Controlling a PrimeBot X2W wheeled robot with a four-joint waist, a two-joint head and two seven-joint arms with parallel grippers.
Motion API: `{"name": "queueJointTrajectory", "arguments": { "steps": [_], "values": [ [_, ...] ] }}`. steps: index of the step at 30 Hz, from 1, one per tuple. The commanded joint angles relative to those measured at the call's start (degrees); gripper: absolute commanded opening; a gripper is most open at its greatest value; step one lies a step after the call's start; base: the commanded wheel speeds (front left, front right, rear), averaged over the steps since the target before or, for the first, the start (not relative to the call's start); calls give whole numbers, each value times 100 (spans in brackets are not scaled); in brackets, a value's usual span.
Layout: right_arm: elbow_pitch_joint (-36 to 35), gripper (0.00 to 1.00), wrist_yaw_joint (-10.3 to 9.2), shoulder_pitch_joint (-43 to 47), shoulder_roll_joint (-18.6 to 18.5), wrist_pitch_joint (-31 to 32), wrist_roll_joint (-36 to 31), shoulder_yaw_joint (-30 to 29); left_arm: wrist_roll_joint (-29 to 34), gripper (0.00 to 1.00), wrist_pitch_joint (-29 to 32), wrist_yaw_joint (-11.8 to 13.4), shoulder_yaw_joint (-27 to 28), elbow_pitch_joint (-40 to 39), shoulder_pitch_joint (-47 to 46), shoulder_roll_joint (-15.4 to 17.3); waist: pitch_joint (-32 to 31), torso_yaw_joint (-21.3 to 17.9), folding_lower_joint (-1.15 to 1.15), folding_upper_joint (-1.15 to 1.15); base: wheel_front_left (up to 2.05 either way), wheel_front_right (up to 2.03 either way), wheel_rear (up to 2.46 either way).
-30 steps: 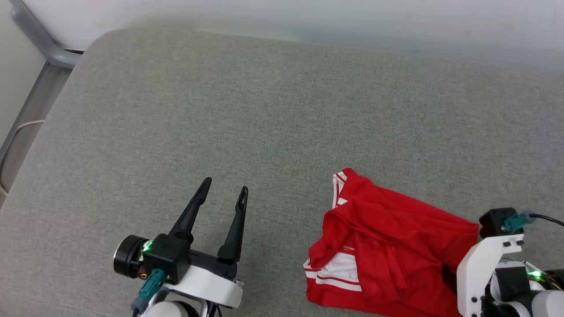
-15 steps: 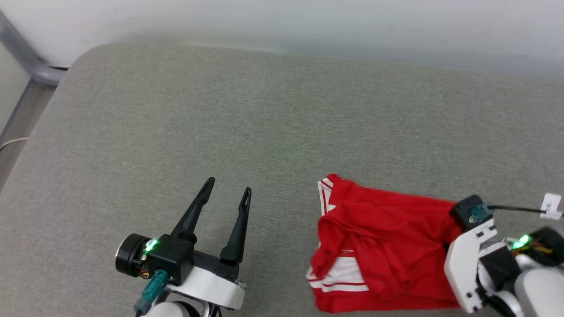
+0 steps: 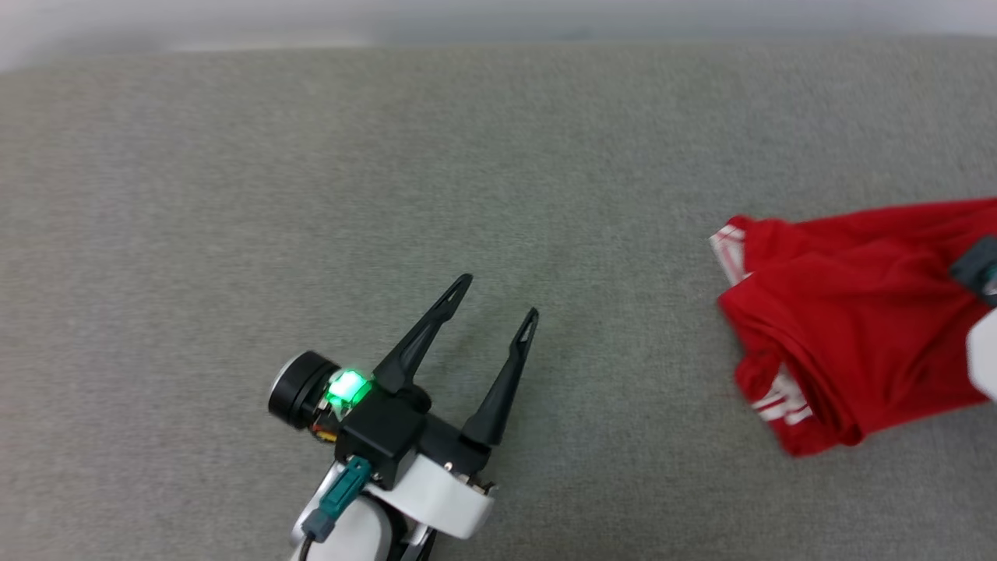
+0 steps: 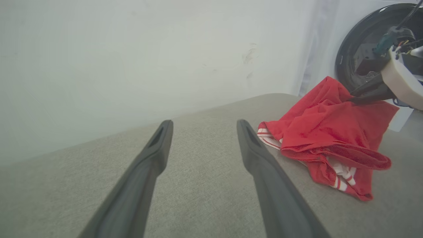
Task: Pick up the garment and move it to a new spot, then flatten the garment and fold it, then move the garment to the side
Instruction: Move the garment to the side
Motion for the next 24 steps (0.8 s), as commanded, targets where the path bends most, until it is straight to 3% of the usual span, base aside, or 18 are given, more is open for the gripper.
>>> {"name": "queueJointTrajectory", "arguments": {
  "steps": [1, 5, 11, 24],
  "values": [
    [110, 0, -11, -214, -114, -170, -18, 29, 42, 100, -12, 5, -100, -34, -156, 27, 355, -310, -1, 0, 0, 0, 0],
    [648, 0, -12, -731, -433, -781, -145, 110, 157, 100, -12, 5, -340, -141, -452, 81, 759, -563, -1, 0, 0, 0, 0],
    [1689, 0, -12, -1259, -548, -1428, -305, -87, 301, 100, -12, 5, -626, -267, -884, 202, 1294, -776, -1, 0, 0, 0, 0],
    [3467, 0, -12, -1893, -406, -2330, -960, -1152, 381, 100, -12, 5, -803, -501, -1319, 344, 1956, -811, -1, 0, 0, 0, 0]
  ]
}}
